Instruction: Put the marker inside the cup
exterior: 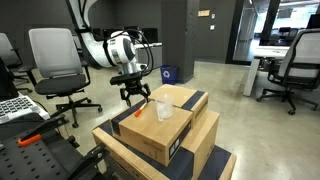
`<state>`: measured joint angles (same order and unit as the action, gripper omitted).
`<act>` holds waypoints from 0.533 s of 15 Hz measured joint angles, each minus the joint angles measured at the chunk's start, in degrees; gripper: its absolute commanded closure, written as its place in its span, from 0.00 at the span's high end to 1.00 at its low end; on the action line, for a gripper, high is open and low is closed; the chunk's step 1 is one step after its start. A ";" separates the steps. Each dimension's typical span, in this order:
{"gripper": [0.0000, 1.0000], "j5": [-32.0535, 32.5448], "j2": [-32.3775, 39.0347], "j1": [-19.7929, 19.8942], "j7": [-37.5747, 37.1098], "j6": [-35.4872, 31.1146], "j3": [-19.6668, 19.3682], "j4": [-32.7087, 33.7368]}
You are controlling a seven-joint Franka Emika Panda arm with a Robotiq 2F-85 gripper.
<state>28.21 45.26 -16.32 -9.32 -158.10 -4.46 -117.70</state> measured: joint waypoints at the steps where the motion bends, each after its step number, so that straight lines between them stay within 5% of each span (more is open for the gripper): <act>1: 1.00 -0.03 0.00 0.00 0.05 0.00 -0.01 -0.02; 8: 1.00 -6.95 0.40 0.12 -0.65 0.09 0.01 0.04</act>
<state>21.26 45.66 -16.20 -9.97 -158.02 -4.45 -117.66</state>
